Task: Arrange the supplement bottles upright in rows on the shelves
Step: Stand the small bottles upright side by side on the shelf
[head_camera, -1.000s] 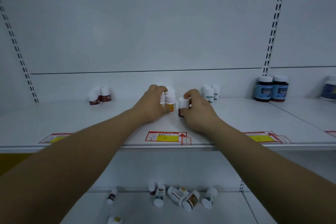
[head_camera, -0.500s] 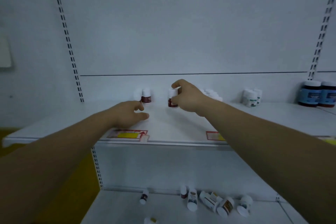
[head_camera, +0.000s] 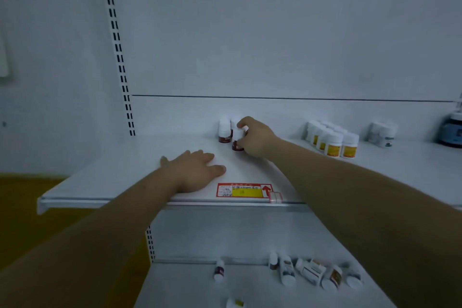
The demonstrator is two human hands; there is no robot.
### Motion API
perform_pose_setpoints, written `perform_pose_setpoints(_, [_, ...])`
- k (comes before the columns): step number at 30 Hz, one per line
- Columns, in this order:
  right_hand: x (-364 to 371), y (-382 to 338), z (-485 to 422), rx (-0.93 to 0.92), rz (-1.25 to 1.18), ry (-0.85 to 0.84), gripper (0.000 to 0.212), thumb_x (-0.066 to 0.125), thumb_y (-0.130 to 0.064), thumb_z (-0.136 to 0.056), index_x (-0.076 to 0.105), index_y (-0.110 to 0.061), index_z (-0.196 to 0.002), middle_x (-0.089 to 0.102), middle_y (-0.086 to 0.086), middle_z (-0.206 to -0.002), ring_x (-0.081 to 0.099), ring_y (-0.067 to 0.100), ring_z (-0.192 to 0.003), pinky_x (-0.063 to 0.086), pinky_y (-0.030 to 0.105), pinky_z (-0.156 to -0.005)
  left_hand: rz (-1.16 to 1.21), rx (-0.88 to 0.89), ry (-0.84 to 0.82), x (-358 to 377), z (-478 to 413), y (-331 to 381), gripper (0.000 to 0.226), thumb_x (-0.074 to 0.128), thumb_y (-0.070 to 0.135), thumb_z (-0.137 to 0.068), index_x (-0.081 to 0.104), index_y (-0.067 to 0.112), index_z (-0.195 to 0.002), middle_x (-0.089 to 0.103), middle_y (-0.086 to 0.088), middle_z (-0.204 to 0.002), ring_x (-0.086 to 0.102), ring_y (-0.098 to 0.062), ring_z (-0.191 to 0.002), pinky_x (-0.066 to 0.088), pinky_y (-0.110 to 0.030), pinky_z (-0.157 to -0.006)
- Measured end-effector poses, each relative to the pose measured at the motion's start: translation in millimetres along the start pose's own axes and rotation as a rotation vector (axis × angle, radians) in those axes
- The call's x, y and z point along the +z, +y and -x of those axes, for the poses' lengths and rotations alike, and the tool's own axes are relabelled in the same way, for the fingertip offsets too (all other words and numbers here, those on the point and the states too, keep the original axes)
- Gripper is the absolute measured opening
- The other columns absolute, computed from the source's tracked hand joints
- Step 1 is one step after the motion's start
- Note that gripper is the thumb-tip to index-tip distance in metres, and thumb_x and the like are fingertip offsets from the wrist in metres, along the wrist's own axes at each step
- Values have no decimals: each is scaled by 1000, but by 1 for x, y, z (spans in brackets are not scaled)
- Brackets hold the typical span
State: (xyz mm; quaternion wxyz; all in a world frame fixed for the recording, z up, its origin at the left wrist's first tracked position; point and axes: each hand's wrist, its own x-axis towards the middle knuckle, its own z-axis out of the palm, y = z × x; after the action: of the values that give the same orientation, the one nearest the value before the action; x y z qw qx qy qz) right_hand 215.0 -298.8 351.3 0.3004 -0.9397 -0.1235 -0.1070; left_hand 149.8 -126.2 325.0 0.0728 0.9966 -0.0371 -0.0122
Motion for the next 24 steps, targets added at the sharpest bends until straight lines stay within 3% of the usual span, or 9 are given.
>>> perform_pose_setpoints(8, [12,7,-31,40,65,53,39,54,-17,-89,39,-5,-122,57,17,-115,54,30,-99,38,32,-76,47,-10,22,0,-6,-3,72,30,76,-82,23,41,-145,14,12,-157,11,-16,-144,4,-56,-112])
perform_pose_setpoints(18, [16,10,-44,21,97,52,35,52,-19,-90,40,-4,-119,58,16,-114,55,32,-101,38,32,-75,77,-16,35,2,-7,-5,72,33,75,-81,24,42,-144,14,13,-156,11,-15,-144,1,-56,-112])
perform_pose_setpoints(24, [11,7,-34,50,102,15,50,59,-27,-89,37,-7,-128,56,14,-120,53,28,-100,36,30,-75,90,-15,34,2,-7,-5,71,33,75,-82,26,41,-144,17,13,-156,13,-16,-143,3,-56,-112])
